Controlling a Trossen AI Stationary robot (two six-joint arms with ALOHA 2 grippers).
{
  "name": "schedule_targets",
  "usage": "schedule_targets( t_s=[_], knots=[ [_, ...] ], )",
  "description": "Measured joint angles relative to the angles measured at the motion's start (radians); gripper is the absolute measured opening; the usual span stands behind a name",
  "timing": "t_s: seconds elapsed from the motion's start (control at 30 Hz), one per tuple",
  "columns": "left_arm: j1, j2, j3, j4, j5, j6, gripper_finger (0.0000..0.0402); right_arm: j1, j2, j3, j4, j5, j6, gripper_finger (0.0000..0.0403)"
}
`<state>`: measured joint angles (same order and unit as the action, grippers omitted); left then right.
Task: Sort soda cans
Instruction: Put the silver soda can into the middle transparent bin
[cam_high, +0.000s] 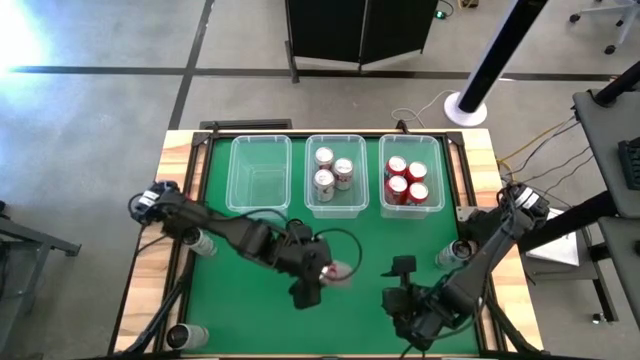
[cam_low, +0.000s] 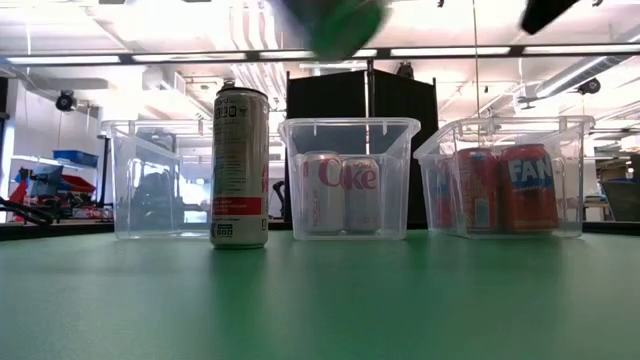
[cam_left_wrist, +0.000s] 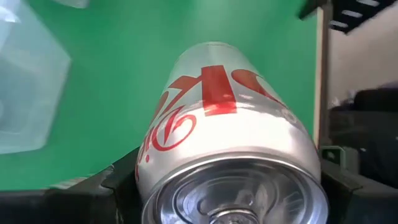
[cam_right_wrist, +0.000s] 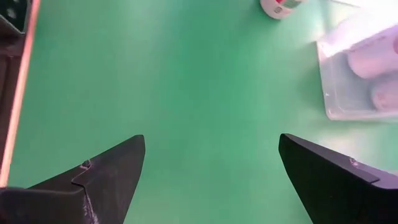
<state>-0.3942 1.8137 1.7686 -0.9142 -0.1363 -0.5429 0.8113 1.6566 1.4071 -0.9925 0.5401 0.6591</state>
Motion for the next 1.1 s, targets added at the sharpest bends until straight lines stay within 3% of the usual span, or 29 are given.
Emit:
schedule_targets(
  t_s=[0.33,0.83,1.1],
  knots=[
    [0.053,0.013,-0.023,0.004,-0.011,0.038,0.0278,0.033,0.001,-0.023,-0.014,0.014,0.102,0.0365],
    [0.036,0.208,0.024,0.003,-0.014,0.094,0.0278,0.035,0.002,-0.034,0.015,0.03,0.098,0.0365],
    [0.058,0.307,0.216,-0.282,-0.056,0.121,0.028,0.035,0.002,-0.049,0.038,0.039,0.08,0.0365]
  ],
)
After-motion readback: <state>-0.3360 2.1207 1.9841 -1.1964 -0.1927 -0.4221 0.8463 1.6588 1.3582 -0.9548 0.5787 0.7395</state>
